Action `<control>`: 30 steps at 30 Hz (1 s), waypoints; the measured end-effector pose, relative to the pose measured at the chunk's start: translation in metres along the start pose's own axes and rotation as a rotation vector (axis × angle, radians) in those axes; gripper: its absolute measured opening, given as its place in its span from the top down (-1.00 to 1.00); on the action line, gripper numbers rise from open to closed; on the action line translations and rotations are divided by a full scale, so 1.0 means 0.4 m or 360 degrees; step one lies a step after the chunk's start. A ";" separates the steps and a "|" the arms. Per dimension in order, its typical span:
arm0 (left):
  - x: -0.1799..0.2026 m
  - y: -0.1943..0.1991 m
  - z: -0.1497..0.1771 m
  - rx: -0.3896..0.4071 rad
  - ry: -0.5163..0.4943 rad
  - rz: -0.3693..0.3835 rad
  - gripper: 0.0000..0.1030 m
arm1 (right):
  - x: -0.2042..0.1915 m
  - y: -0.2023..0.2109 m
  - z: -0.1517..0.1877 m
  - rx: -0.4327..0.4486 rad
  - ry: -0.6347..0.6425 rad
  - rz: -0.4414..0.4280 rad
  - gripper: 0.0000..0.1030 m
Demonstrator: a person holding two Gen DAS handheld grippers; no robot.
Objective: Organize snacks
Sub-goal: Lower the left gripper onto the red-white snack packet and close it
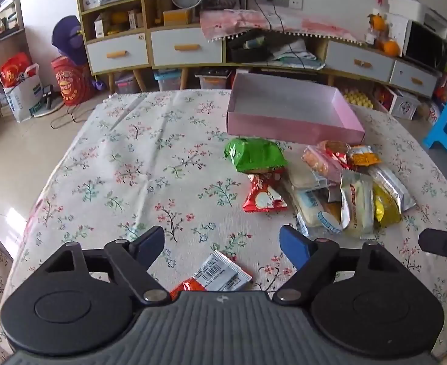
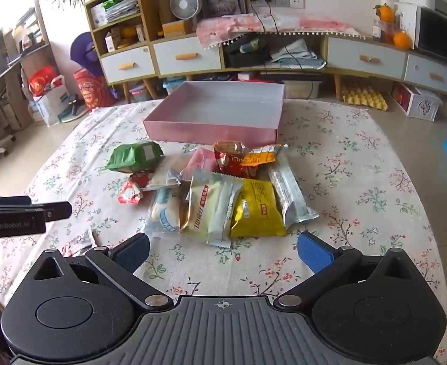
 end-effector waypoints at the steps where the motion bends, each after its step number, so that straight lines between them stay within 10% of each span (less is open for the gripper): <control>1: 0.000 -0.007 0.005 -0.0021 -0.0004 -0.0004 -0.52 | 0.001 -0.004 -0.002 -0.0002 -0.0005 0.0000 -1.00; 9: -0.019 -0.035 0.041 -0.0054 -0.0058 -0.0076 -0.11 | 0.011 -0.069 -0.015 -0.0036 -0.0016 0.0012 -1.00; 14: -0.010 -0.029 0.029 0.0110 -0.0007 -0.0032 -0.14 | 0.008 -0.092 -0.024 -0.0051 -0.0006 0.0052 -1.00; 30: 0.003 0.002 0.012 0.0094 0.0045 0.0098 -0.48 | -0.002 -0.052 -0.013 -0.0034 0.0024 0.0144 -1.00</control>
Point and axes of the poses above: each gripper's, at about its wrist camera, not at the fingertips, and y roughly against the way its jaws point, x to its right, z to its underside, the point moved 5 cm from there along -y, roughly the way its jaws point, and after that the axes turned 14 degrees about -z, right-handed, at the moved point
